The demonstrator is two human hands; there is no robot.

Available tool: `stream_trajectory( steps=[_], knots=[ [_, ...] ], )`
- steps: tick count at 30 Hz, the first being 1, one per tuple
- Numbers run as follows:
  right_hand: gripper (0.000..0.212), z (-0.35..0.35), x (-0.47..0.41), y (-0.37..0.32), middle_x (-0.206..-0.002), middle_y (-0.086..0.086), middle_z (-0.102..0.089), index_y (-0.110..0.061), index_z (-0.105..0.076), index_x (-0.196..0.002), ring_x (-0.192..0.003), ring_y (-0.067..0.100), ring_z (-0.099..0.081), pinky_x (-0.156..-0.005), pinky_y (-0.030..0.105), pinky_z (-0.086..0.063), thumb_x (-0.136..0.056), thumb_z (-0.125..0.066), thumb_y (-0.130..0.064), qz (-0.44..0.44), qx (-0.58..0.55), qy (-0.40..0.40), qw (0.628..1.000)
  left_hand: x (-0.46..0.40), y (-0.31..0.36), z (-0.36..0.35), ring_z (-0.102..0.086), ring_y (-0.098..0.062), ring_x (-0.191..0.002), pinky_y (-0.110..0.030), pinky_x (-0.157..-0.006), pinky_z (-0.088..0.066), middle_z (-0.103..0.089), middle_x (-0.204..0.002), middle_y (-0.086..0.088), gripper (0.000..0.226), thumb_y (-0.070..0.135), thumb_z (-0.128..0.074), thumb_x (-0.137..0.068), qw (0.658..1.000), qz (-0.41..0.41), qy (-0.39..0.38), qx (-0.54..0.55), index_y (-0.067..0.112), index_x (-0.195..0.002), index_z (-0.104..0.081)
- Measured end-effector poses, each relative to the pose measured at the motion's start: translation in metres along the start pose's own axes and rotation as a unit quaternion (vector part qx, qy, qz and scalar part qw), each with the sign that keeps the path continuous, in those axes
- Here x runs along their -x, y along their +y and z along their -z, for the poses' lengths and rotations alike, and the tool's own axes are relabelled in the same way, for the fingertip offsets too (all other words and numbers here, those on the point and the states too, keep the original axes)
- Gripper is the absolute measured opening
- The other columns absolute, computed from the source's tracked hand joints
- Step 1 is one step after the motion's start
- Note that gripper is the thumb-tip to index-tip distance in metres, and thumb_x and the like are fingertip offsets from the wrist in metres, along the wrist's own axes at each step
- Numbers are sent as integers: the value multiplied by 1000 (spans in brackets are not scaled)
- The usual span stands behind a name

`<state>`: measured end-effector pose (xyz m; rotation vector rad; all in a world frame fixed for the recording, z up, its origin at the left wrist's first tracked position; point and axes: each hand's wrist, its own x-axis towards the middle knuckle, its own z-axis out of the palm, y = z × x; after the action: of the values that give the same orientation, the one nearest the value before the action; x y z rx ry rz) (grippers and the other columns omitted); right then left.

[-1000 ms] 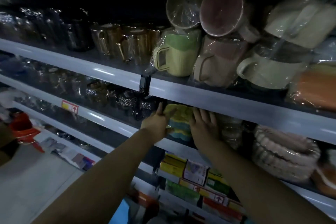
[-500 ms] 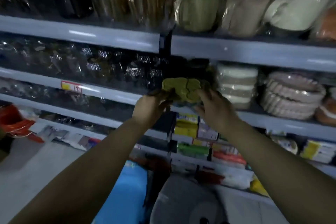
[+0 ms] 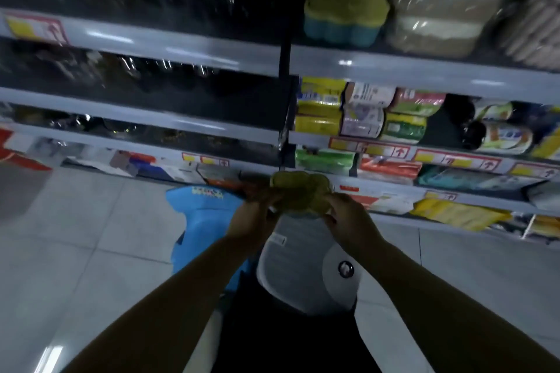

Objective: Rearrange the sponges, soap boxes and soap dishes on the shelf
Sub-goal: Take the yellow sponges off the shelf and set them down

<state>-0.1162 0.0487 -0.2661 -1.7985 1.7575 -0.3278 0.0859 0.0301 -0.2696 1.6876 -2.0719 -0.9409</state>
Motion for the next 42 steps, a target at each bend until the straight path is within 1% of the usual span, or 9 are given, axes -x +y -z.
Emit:
stream_trajectory(
  steps=[9, 15, 21, 24, 26, 30, 33, 37, 42],
  knots=[
    [33, -117, -24, 95, -96, 26, -67, 9, -64, -103, -86, 39, -67, -76, 28, -48, -71, -72, 10, -22, -7, -63, 998, -17, -82, -126, -53, -34, -118, -37, -90, -45, -52, -138, -11, 60, 18, -53, -94, 979, 128, -149, -47, 27, -148, -27],
    [48, -162, -33, 140, -132, 14, -54, -7, -43, -135, -120, 27, -53, -96, 22, -39, -88, -56, -5, -75, -27, -129, 988, -22, -121, -185, -39, -31, -133, -36, -105, -35, -36, -149, -11, 71, 14, -50, -95, 962, 183, -200, -9, 28, -151, -8],
    [71, -160, -36, 146, -152, 8, -31, -21, -17, -149, -134, 23, -39, -105, 26, -34, -90, -55, -12, -123, -40, -277, 952, -35, -125, -191, -10, -25, -147, -31, -116, -17, 11, -160, 1, 80, 10, -48, -96, 953, 163, -255, 15, 31, -149, 7],
    [57, -126, -30, 127, -149, 3, -34, -18, -27, -145, -135, 20, -37, -106, 18, -29, -93, -52, -16, -118, -30, -225, 967, -49, -102, -165, -9, -24, -147, -32, -115, -20, 7, -161, 0, 73, 10, -50, -95, 972, 142, -184, 8, 30, -151, -7],
    [43, -90, -25, 109, -132, 0, -48, -13, -40, -136, -123, 17, -47, -94, 6, -35, -95, -51, -17, -92, -17, -147, 985, -55, -82, -140, -34, -25, -138, -39, -108, -37, -28, -154, -1, 53, 24, -50, -95, 985, 130, -112, -15, 32, -143, -31],
    [33, -2, -21, 60, -127, 13, -54, -10, -51, -126, -117, 28, -52, -91, 28, -42, -94, -52, -17, -49, -19, -51, 997, -63, -10, -69, -61, -21, -101, -32, -79, -50, -63, -116, 3, 27, 40, -45, -94, 994, 76, -41, -71, 34, -119, -54],
    [40, 69, -21, 16, -134, 15, -48, -9, -46, -132, -120, 33, -49, -98, 41, -43, -94, -53, -20, -4, 5, -15, 1000, -69, 61, -7, -63, -16, -98, -28, -78, -50, -66, -115, 7, 27, 41, -45, -94, 996, 2, 25, -91, 34, -117, -58],
    [42, 149, -33, -36, -132, 17, -51, -7, -46, -134, -113, 34, -53, -93, 38, -47, -94, -50, -17, 83, 55, 91, 991, -86, 136, 62, -62, -22, -102, -34, -80, -52, -65, -118, 1, 34, 41, -52, -92, 979, -84, 152, -111, 28, -124, -59],
    [50, 204, -63, -75, -140, 18, -42, -11, -34, -142, -122, 35, -45, -95, 40, -42, -95, -51, -19, 76, 29, 145, 986, -127, 156, 107, -41, -30, -128, -42, -95, -43, -44, -141, -8, 61, 33, -57, -89, 975, -37, 178, -132, 20, -143, -34]
  ],
)
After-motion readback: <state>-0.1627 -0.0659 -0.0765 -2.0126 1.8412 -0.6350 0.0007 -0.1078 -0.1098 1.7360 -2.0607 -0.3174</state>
